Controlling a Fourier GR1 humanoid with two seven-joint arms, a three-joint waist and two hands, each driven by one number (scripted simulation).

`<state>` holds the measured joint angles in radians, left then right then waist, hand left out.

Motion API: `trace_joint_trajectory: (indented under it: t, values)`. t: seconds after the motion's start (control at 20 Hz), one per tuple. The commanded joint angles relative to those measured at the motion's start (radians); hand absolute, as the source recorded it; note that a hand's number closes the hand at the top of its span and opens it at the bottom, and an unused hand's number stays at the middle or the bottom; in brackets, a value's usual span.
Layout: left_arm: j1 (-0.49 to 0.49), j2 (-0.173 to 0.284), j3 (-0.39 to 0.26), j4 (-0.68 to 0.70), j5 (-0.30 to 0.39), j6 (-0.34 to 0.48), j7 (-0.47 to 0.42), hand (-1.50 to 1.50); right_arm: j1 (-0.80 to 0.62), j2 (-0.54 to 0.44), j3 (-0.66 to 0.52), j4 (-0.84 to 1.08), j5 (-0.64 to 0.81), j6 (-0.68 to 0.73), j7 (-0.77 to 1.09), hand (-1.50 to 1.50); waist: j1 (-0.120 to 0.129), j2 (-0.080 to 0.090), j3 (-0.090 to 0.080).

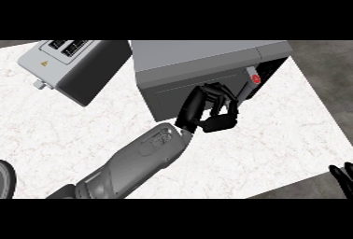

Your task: Pick up the milk, place it into the microwave and close the microwave

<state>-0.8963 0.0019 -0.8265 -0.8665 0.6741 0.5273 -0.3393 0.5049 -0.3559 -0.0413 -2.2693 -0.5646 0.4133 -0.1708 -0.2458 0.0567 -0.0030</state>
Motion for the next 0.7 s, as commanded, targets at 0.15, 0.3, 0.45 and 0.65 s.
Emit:
trace_joint_trajectory:
  t: [0.15, 0.3, 0.45, 0.65]
  values:
    - [-0.057, -0.002, 0.062, 0.098, 0.097, 0.004, -0.01, 1.5, -0.009, -0.009, 0.005, -0.026, -0.046, 0.0, 0.022, -1.5, -0.025, 0.02, 0.001]
    - [-0.046, -0.002, 0.045, 0.111, 0.104, 0.035, -0.041, 1.5, -0.022, -0.019, -0.009, -0.028, -0.047, 0.001, 0.024, -1.5, -0.022, 0.018, 0.002]
    - [-0.038, -0.002, 0.064, 0.107, 0.115, 0.047, -0.099, 1.5, -0.029, -0.038, -0.008, -0.048, -0.063, 0.018, 0.032, -1.5, -0.017, 0.022, -0.001]
    - [-0.055, -0.002, 0.057, 0.11, 0.137, 0.062, -0.117, 1.5, -0.037, -0.045, 0.0, -0.052, -0.077, 0.027, 0.036, -1.5, -0.028, 0.025, 0.001]
